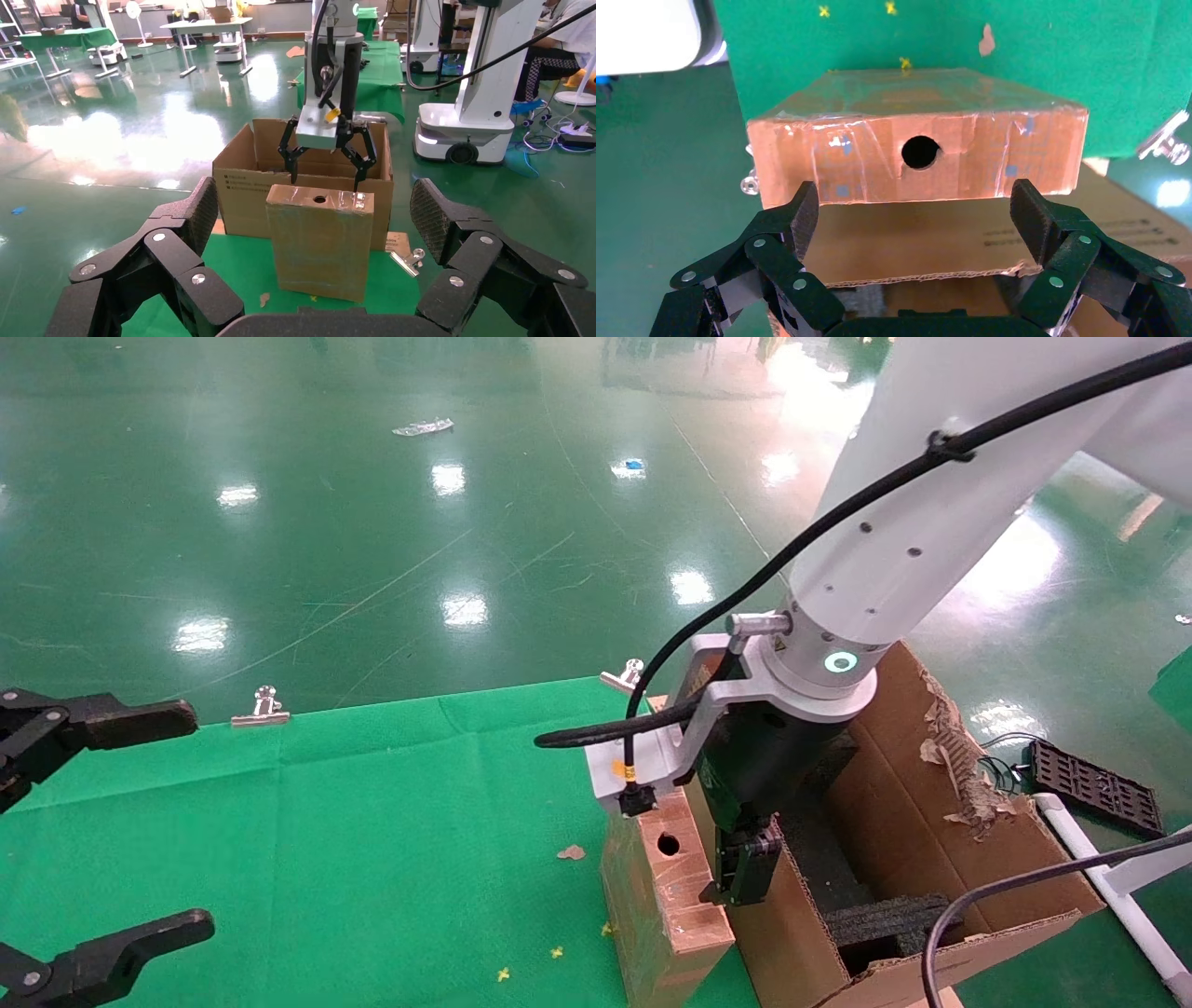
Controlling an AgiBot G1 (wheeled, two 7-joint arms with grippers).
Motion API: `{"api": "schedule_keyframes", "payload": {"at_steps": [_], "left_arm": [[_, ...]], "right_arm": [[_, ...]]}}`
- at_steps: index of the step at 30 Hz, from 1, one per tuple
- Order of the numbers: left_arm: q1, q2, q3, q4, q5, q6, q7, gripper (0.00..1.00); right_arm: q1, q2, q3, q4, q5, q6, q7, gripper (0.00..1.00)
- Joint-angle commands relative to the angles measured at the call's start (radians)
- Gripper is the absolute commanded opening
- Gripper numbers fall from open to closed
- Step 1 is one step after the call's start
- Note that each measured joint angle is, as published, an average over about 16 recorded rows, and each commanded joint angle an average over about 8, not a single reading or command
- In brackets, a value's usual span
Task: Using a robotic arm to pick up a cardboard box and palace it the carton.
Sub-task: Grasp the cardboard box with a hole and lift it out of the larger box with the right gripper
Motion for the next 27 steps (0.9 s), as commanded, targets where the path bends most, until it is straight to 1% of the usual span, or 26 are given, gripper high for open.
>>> {"api": "schedule_keyframes", "payload": {"at_steps": [1,4,7,9,11,13,16,20,25,26,27], "left_arm": [[0.0,0.0,0.0,0.0,0.0,0.0,0.0,1.0],[0.0,0.0,0.0,0.0,0.0,0.0,0.0,1.0],[0.0,0.0,0.001,0.0,0.0,0.0,0.0,1.0],[0.0,0.0,0.001,0.0,0.0,0.0,0.0,1.0],[0.0,0.0,0.001,0.0,-0.001,0.0,0.0,1.0],[0.0,0.0,0.001,0.0,-0.001,0.0,0.0,1.0],[0.0,0.0,0.001,0.0,-0.001,-0.001,0.001,1.0],[0.0,-0.001,0.001,0.0,-0.001,-0.001,0.001,1.0],[0.0,-0.001,0.002,0.0,-0.001,-0.001,0.001,1.0],[0.0,-0.001,0.002,0.0,-0.001,-0.001,0.001,1.0],[0.0,-0.001,0.002,0.0,-0.001,-0.001,0.001,1.0]], "right_arm": [[0.009,-0.011,-0.019,-0.001,-0.009,0.009,0.024,1.0],[0.015,0.011,-0.021,-0.009,-0.008,0.043,0.193,1.0],[0.01,0.04,-0.018,-0.029,0.02,0.068,0.367,1.0],[0.0,0.056,-0.013,-0.051,0.058,0.074,0.454,1.0],[-0.01,0.067,-0.011,-0.08,0.091,0.075,0.511,1.0],[-0.023,0.072,-0.011,-0.111,0.118,0.072,0.55,1.0],[-0.041,0.07,-0.017,-0.153,0.137,0.067,0.583,1.0],[-0.067,0.054,-0.033,-0.19,0.136,0.063,0.612,1.0],[-0.095,0.031,-0.05,-0.209,0.124,0.067,0.634,0.99],[-0.099,0.028,-0.053,-0.21,0.122,0.067,0.637,0.92],[-0.102,0.025,-0.056,-0.21,0.119,0.068,0.639,0.8]]}}
